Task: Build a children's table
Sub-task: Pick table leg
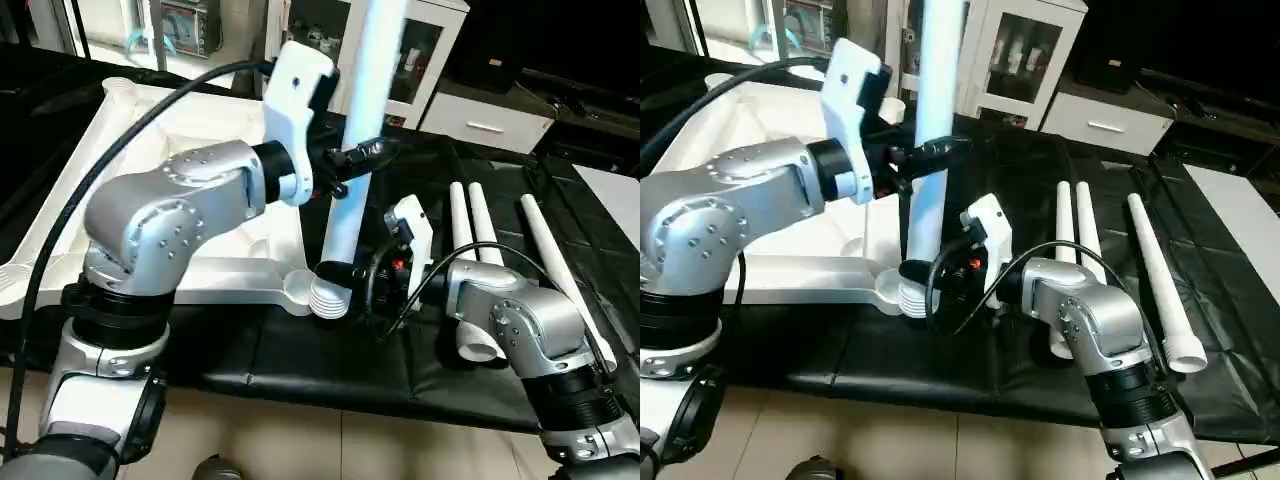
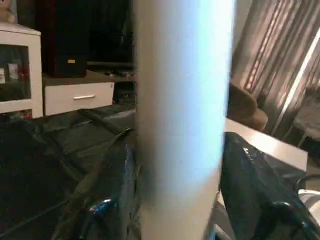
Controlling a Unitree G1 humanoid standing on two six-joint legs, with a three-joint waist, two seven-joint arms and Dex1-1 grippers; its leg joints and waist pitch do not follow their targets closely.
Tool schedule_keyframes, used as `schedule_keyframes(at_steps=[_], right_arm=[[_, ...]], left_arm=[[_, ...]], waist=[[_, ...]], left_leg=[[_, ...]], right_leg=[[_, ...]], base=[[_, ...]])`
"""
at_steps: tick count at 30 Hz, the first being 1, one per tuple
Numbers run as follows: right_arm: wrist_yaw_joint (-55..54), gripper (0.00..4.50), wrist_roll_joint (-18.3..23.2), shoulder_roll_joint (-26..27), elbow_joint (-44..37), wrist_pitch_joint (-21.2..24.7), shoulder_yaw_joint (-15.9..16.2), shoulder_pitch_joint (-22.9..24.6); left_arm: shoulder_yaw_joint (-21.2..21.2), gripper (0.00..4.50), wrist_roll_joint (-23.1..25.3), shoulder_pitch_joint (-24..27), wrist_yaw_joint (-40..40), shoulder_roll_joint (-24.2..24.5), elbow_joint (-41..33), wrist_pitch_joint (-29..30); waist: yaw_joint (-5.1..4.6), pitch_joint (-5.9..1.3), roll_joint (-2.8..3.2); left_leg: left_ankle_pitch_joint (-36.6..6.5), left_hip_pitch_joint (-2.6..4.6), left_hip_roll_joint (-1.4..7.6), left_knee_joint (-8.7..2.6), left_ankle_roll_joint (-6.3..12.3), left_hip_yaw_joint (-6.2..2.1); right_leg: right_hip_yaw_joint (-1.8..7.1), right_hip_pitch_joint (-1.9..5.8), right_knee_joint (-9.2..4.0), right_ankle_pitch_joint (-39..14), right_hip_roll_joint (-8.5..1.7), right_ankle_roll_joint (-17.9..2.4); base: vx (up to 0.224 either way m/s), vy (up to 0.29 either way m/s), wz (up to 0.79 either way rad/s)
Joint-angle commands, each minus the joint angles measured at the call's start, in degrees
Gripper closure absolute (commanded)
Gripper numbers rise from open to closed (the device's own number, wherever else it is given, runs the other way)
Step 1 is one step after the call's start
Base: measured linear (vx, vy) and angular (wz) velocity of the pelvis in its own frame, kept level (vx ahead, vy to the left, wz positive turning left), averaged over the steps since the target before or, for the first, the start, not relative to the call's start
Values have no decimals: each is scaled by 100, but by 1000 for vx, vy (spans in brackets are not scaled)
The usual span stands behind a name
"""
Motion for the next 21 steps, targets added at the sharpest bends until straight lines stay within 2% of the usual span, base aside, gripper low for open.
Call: schedule_keyframes(at_steps=[1, 4, 5, 8, 9, 10, 11, 15, 16, 21], right_arm=[[69, 257, 61, -113, -2, -78, -207, -34], [437, 257, 242, -315, -77, -25, -274, -72], [509, 257, 270, -355, -91, -15, -281, -78], [929, 257, 391, -605, -119, 60, -308, -107], [1075, 258, 462, -692, -115, 120, -335, -125], [1160, 258, 508, -742, -111, 160, -353, -136], [1342, 259, 633, -829, -105, 260, -389, -150], [1747, 260, 898, -1039, -88, 491, -455, -194], [1977, 260, 963, -1193, -15, 511, -442, -250], [2267, 260, 877, -1381, 118, 449, -346, -368]], left_arm=[[17, 164, -76, -123, -15, -34, 18, 88], [171, 156, -204, -150, -85, -18, 70, 168], [195, 128, -229, -155, -101, -13, 77, 183], [452, 119, -408, -177, -104, -112, 135, 332], [489, 101, -470, -167, -167, -104, 143, 374], [501, 101, -505, -159, -215, -91, 145, 397], [510, 78, -615, -112, -342, -75, 140, 457], [605, 77, -957, 7, -576, -103, 114, 602], [738, 77, -1259, 48, -722, -173, 88, 674], [836, 77, -1551, 6, -997, -187, 91, 838]], waist=[[-17, -409, 189], [-2, -414, 202], [4, -413, 197], [5, -410, 200], [19, -408, 193], [22, -410, 194], [19, -408, 181], [29, -411, 191], [36, -407, 217], [62, -403, 232]], left_leg=[[-867, 104, 221, -450, -606, -87], [-856, 106, 219, -445, -587, -87], [-871, 105, 223, -443, -566, -87], [-883, 100, 218, -440, -546, -83], [-866, 103, 221, -434, -523, -83], [-862, 97, 217, -435, -493, -86], [-864, 95, 215, -433, -464, -83], [-848, 101, 221, -427, -431, -84], [-876, 95, 224, -427, -440, -89], [-891, 98, 221, -423, -428, -80]], right_leg=[[251, 235, -398, -551, -452, -713], [251, 243, -389, -487, -454, -727], [251, 250, -389, -456, -454, -747], [251, 252, -392, -460, -453, -798], [253, 255, -399, -444, -458, -827], [250, 264, -396, -472, -457, -846], [250, 265, -402, -505, -457, -867], [245, 262, -399, -524, -466, -947], [244, 261, -397, -518, -469, -990], [246, 257, -407, -554, -469, -1070]], base=[[0, 0, 0], [0, 0, 0], [0, 0, 0], [0, 0, 0], [0, 0, 0], [0, 0, 0], [0, 0, 0], [0, 0, 0], [0, 0, 0], [0, 0, 0]])
